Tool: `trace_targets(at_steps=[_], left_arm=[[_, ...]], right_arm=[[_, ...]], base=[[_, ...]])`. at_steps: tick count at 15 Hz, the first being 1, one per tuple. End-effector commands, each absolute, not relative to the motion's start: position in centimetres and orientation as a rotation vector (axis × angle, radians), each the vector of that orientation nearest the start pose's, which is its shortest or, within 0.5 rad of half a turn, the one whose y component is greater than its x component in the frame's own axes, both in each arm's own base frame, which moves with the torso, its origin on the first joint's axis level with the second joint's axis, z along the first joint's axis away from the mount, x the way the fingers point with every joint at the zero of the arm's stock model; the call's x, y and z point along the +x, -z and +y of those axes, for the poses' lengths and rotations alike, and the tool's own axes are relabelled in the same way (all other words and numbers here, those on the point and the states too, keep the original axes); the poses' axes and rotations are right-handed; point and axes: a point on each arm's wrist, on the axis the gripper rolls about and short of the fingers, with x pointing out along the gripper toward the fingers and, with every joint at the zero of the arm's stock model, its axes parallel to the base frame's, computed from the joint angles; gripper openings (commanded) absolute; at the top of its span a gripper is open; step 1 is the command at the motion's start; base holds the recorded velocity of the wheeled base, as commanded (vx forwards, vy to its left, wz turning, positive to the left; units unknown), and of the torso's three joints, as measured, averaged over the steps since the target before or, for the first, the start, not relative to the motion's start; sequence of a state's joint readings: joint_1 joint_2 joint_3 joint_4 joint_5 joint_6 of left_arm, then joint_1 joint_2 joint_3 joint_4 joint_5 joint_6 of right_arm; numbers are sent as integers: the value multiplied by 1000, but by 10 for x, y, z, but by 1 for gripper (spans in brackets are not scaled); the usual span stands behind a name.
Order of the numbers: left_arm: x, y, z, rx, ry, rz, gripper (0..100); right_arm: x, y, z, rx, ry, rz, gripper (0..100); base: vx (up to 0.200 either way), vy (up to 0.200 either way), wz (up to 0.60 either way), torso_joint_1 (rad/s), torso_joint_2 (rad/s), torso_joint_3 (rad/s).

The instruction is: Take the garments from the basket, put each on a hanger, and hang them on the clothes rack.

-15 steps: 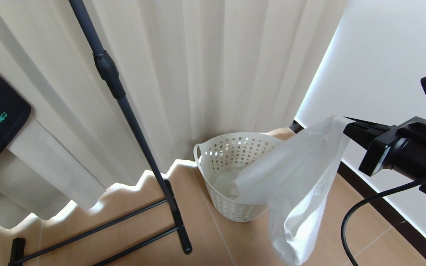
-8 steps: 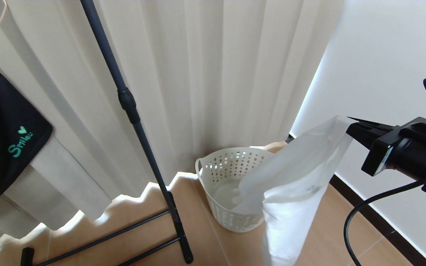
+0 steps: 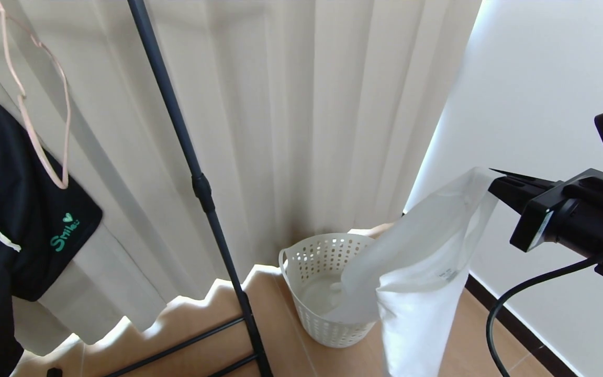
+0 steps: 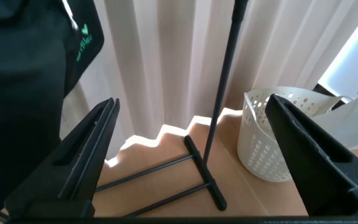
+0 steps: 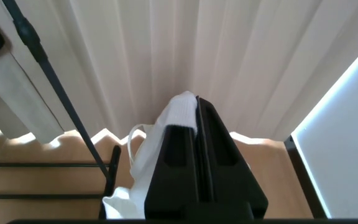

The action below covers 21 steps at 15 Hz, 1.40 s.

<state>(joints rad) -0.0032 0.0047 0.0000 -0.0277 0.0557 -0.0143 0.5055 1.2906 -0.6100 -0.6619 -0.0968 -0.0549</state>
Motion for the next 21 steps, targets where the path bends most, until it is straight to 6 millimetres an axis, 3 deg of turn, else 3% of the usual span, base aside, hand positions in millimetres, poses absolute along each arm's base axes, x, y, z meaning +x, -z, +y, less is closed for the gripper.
trace_targets(at_steps=[1, 21], left_arm=[[-22, -78, 1, -16, -54, -22, 100], [-22, -78, 1, -18, -55, -22, 100]], right_arm=[[179, -235, 97, -61, -410, 9, 0], [182, -230, 98, -74, -409, 27, 0]], base=[[0, 0, 0, 149, -481, -222], [0, 0, 0, 216, -526, -242]])
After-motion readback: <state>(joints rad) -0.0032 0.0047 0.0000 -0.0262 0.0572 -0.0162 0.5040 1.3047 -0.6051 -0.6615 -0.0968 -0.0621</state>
